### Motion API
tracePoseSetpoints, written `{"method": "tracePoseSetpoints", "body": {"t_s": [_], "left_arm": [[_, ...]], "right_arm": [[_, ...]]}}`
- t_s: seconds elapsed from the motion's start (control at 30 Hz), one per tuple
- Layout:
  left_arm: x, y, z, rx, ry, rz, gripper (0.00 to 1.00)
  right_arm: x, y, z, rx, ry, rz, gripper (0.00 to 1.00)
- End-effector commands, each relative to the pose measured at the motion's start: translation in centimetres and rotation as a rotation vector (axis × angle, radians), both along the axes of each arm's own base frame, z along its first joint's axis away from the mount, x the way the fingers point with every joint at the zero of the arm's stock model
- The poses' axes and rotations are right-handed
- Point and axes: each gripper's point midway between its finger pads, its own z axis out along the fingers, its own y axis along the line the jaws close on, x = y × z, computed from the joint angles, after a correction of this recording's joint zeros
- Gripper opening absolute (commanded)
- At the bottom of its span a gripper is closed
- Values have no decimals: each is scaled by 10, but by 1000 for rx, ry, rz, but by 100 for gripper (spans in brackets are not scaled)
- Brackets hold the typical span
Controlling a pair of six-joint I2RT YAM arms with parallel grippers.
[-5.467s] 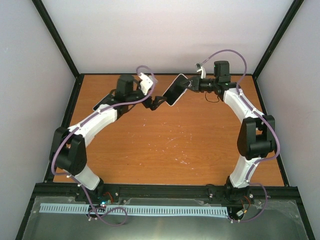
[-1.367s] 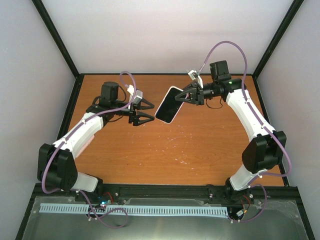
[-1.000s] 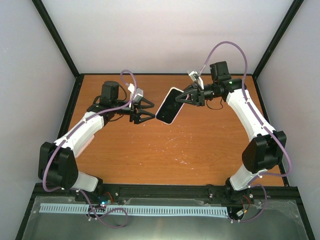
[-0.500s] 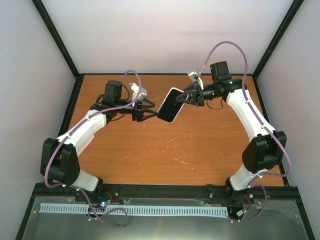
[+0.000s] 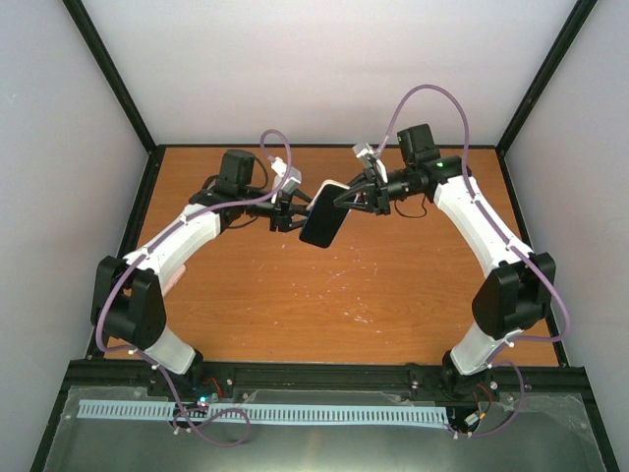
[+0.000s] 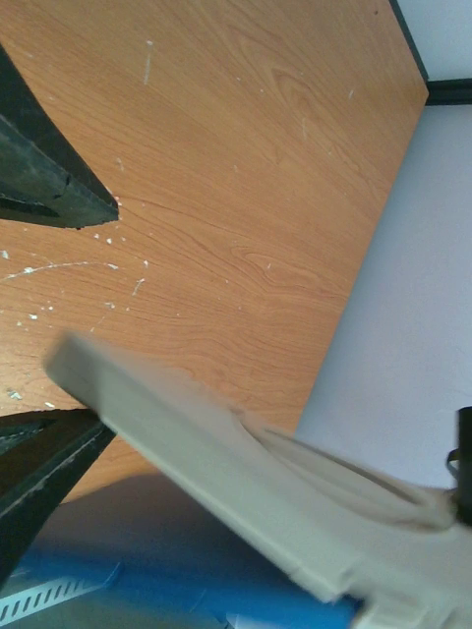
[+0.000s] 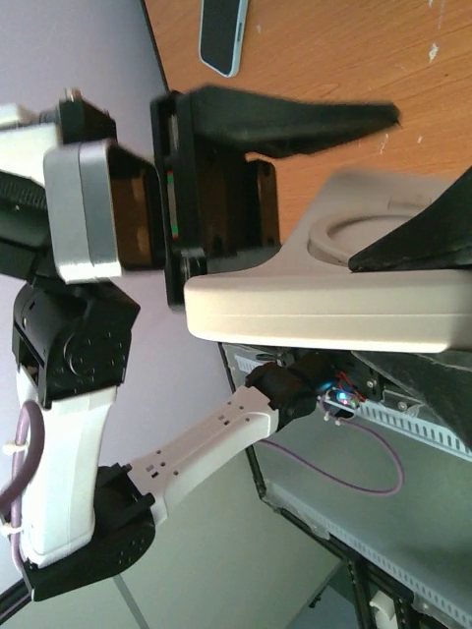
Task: Take the phone out of the phone case
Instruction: Remove the phone case from the phone.
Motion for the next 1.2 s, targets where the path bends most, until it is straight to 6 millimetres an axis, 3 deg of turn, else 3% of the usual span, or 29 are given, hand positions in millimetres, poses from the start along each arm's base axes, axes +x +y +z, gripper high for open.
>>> {"method": "tracePoseSetpoints", "body": {"t_s": [0.0, 0.23, 0.37, 0.5, 0.67, 0.9, 1.0, 1.1, 1.17], "left_arm": [[-5, -22, 52, -98, -177, -92, 47], [-11, -23, 60, -118, -164, -118, 38], [-19, -18, 55, -121, -95, -128, 27], [-11, -2, 41, -138, 22, -68, 16], [8, 13, 9, -143, 208, -13, 6], [14, 13, -20, -173, 422, -50, 1], [17, 16, -28, -178, 479, -48, 1], [22, 22, -37, -187, 539, -43, 1], [29, 26, -41, -194, 575, -31, 1]], "right_arm": [[-25, 24, 8, 70, 68, 151, 3], [-11, 37, 0, 52, 46, 154, 3], [5, 40, -5, 32, 42, 129, 3], [29, 39, -19, 9, 100, 91, 3], [49, 43, -39, -10, 179, 76, 4], [79, 46, -66, -44, 272, 28, 26], [89, 44, -73, -56, 299, 5, 29], [99, 42, -79, -70, 333, -29, 45], [106, 39, -82, -80, 350, -54, 49]]}}
